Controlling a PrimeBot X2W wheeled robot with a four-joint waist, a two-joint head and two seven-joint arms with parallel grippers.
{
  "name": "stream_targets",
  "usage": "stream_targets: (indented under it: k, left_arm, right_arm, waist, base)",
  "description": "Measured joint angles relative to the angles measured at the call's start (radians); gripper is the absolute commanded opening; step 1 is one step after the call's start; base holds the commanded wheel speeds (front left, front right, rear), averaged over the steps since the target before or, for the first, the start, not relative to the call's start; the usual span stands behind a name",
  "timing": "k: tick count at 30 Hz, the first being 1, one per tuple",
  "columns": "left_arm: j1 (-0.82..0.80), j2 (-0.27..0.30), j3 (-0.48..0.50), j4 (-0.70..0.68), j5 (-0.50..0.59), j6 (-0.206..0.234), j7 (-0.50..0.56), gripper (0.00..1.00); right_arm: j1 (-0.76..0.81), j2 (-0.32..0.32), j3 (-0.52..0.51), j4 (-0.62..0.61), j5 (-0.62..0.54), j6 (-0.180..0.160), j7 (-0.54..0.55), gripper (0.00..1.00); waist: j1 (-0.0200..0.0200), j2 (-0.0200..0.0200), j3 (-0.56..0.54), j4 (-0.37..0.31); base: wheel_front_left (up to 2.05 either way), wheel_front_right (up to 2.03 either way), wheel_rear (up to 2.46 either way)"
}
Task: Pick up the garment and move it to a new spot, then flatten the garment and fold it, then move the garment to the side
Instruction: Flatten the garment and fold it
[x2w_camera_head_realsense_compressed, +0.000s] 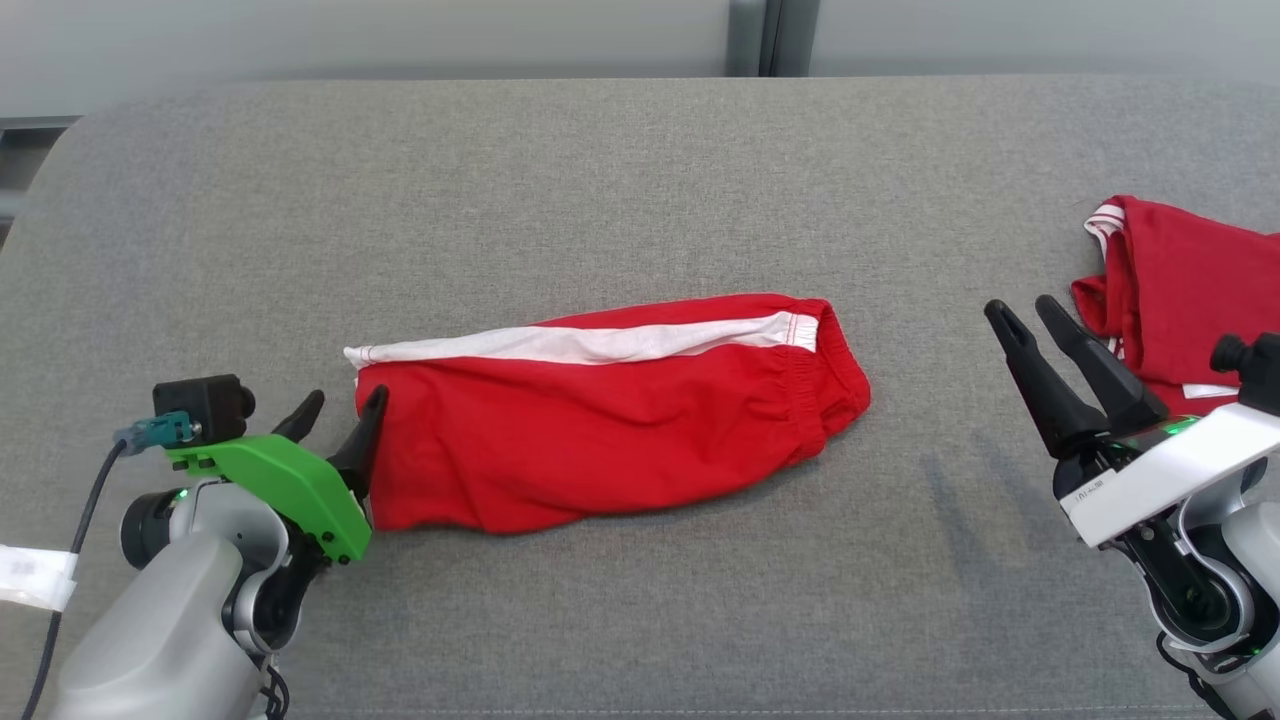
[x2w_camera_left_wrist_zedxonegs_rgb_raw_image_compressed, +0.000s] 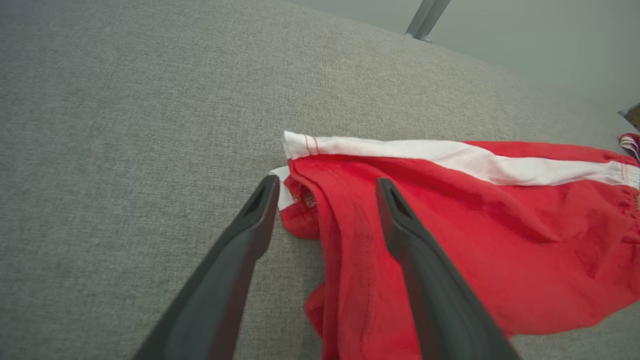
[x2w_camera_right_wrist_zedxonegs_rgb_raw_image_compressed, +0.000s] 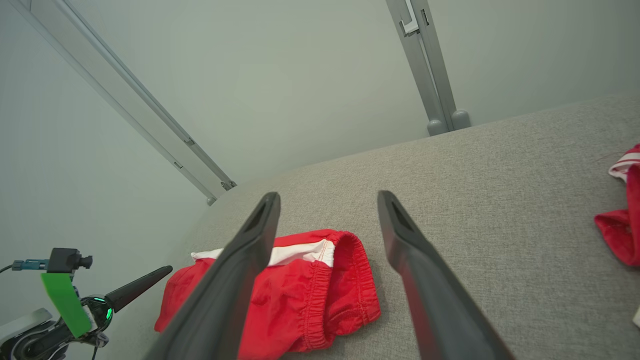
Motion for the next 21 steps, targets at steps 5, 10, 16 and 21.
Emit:
stream_targets:
  k: [5,10,16,21]
  left_arm:
    - [0.005,0.016,0.0,-0.007,0.025,0.023,-0.015,1.0]
    - [0.012,0.061,0.006,-0.063,0.067,0.048,-0.073,1.0]
    - [0.013,0.076,0.023,-0.136,0.117,0.057,-0.154,1.0]
    - [0.043,0.072,0.039,-0.181,0.119,0.066,-0.163,1.0]
  right_arm:
    - [0.006,0.0,-0.003,0.009,0.0,-0.001,-0.009,1.0]
    - [0.01,-0.001,-0.005,0.013,0.0,-0.022,-0.009,1.0]
    - [0.01,0.004,0.001,0.04,-0.027,-0.071,-0.009,1.0]
    - [0.007,0.037,0.022,0.068,-0.052,-0.102,-0.007,1.0]
  waist:
    - [0.0,0.0,-0.01,0.003]
    - [0.0,0.0,-0.021,0.014]
    - [0.0,0.0,-0.022,0.021]
    - [0.0,0.0,-0.021,0.029]
  base:
    - [0.0,0.0,0.0]
    - [0.0,0.0,0.0]
    - [0.0,0.0,0.0]
    - [0.0,0.0,0.0]
